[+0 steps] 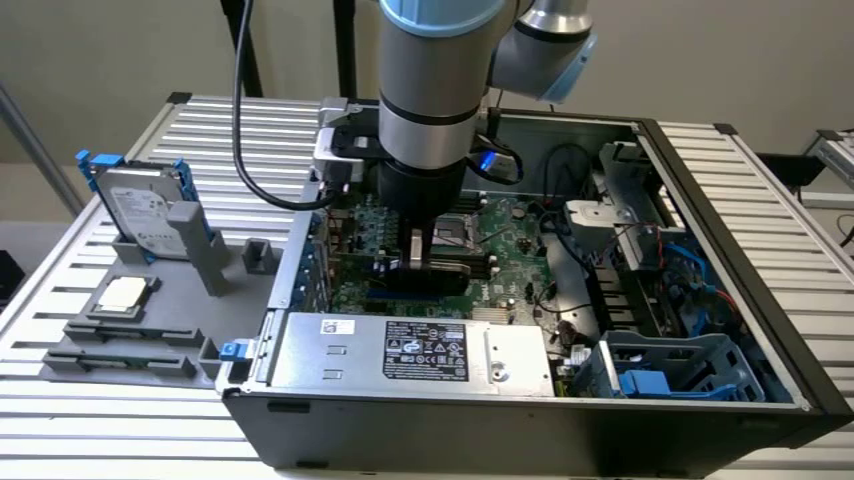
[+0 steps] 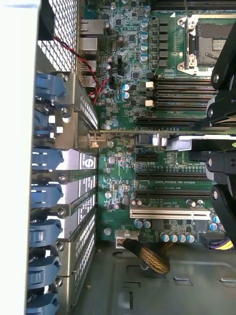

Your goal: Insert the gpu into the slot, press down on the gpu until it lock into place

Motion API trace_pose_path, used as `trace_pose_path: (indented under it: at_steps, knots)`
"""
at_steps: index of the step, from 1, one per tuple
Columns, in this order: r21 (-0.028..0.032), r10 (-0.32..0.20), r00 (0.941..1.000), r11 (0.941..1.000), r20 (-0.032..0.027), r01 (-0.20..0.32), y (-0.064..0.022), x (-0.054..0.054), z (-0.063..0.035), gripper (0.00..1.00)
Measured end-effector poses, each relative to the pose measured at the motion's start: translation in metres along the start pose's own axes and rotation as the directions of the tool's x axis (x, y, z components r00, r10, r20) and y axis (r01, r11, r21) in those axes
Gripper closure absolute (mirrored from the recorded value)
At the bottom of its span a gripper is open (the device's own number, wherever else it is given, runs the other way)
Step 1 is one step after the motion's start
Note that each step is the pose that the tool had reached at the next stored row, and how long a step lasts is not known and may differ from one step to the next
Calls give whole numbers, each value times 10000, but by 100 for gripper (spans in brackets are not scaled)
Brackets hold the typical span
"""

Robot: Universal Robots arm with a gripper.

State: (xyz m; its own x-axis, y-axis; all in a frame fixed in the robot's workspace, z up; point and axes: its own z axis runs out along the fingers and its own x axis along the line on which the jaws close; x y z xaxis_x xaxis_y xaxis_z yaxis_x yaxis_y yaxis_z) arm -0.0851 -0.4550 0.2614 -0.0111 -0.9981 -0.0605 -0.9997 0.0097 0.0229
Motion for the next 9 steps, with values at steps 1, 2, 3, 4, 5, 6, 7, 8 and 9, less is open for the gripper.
trace_pose_path:
  at_steps: [1,2,3,4,5,6,7,8,9]
  knots:
    - [0,4,10000,10000,0,-4,0,0,0,74]
    - [-1,9,10000,10000,-2,-9,0,0,0,74]
    - [0,22,10000,10000,-2,-22,0,0,1,74]
    - [3,42,10000,10000,1,-42,-1,-2,4,74]
    - [4,69,10000,10000,3,-69,-1,-3,5,74]
    - [5,94,10000,10000,2,-94,-1,-4,7,74]
    - [6,113,9999,9999,2,-113,0,-5,9,74]
    - [7,133,9999,9999,2,-133,0,-5,10,74]
    - [9,159,9999,9999,3,-159,0,-5,13,74]
